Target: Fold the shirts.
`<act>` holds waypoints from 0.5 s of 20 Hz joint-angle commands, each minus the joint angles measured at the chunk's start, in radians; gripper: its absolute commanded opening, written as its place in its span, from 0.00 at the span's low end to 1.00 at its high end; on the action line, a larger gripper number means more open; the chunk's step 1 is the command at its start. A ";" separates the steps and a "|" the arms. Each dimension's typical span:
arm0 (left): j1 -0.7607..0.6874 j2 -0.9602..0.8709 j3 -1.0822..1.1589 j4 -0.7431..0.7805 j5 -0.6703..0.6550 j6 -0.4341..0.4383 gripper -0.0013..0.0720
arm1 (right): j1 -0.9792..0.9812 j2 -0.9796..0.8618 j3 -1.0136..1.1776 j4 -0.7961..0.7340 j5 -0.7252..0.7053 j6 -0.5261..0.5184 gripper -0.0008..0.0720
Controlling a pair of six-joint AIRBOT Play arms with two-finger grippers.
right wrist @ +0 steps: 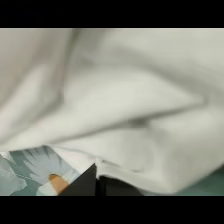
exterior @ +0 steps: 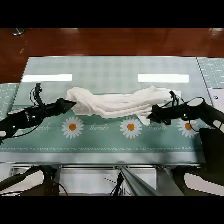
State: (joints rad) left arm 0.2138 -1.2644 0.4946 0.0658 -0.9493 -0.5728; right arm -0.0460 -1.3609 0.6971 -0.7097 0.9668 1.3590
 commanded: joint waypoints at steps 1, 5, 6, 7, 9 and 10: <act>0.042 0.010 0.064 -0.043 -0.117 0.000 0.05 | 0.018 -0.007 0.189 -0.036 0.143 -0.021 0.03; 0.134 0.093 0.341 -0.209 -0.224 -0.084 0.05 | -0.002 0.110 0.644 -0.257 0.230 0.138 0.03; 0.148 0.119 0.447 -0.224 -0.215 -0.116 0.05 | -0.003 0.127 0.782 -0.298 0.240 0.160 0.03; 0.158 0.138 0.558 -0.222 -0.203 -0.158 0.05 | -0.003 0.141 0.937 -0.343 0.253 0.182 0.03; 0.172 0.168 0.801 -0.200 -0.175 -0.240 0.05 | -0.003 0.159 1.210 -0.406 0.287 0.208 0.03; 0.180 0.183 0.931 -0.146 -0.152 -0.292 0.05 | -0.003 0.170 1.344 -0.431 0.309 0.211 0.03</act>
State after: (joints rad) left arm 0.3656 -1.1263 1.1294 -0.1120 -1.1324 -0.7345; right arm -0.0479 -1.2263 1.6863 -1.0195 1.2152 1.5169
